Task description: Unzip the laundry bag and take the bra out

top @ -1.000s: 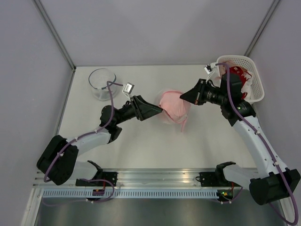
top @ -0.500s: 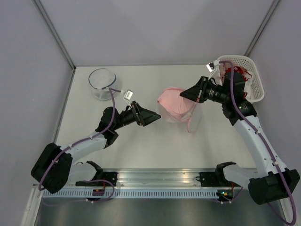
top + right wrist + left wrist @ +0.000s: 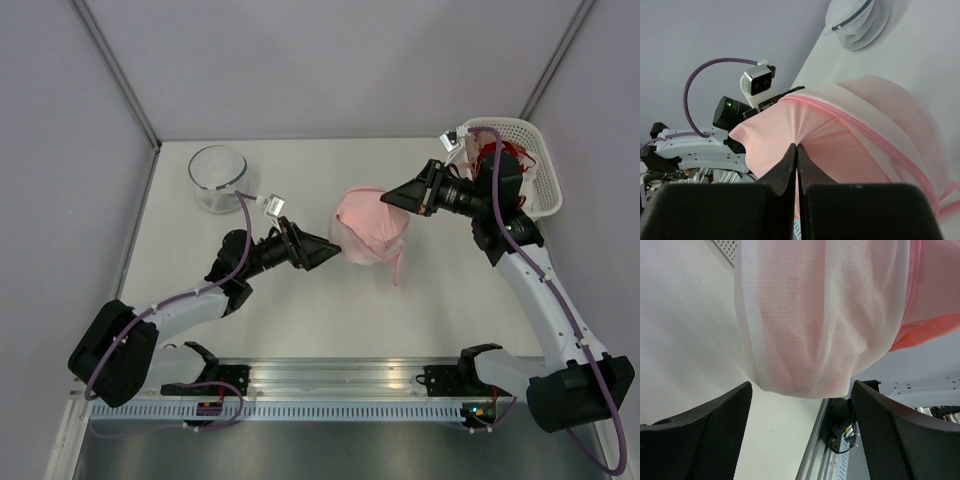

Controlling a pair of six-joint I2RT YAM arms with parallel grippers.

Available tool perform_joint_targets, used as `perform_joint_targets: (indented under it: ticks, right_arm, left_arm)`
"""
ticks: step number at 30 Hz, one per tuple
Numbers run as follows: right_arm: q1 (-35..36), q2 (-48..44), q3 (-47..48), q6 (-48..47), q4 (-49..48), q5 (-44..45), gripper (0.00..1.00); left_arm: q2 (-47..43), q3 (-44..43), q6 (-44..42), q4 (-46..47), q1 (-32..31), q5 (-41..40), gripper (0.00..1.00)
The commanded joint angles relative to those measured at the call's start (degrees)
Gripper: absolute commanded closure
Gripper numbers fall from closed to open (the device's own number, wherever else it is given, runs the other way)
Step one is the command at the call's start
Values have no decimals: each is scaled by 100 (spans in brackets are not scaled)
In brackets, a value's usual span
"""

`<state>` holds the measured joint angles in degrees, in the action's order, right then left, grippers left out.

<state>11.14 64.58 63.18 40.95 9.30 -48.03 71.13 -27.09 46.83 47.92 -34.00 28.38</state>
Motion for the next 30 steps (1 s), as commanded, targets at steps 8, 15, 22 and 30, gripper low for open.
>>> perform_joint_targets:
  ticks: [8, 15, 22, 30]
  right_arm:
    - [-24, -50, -113, 370, -710, -347, 100]
    - [-15, -77, -148, 510, -877, -470, 99]
    - [-24, -77, -244, 616, -1106, -567, 99]
    - [-24, -94, -297, 590, -1106, -646, 100]
  left_arm:
    - [233, -569, -166, 313, -169, -316, 15]
    - [481, -578, -68, 587, -169, -315, 17]
    - [348, -683, -244, 306, -169, -412, 18]
    - [515, -771, -165, 376, -169, -404, 30]
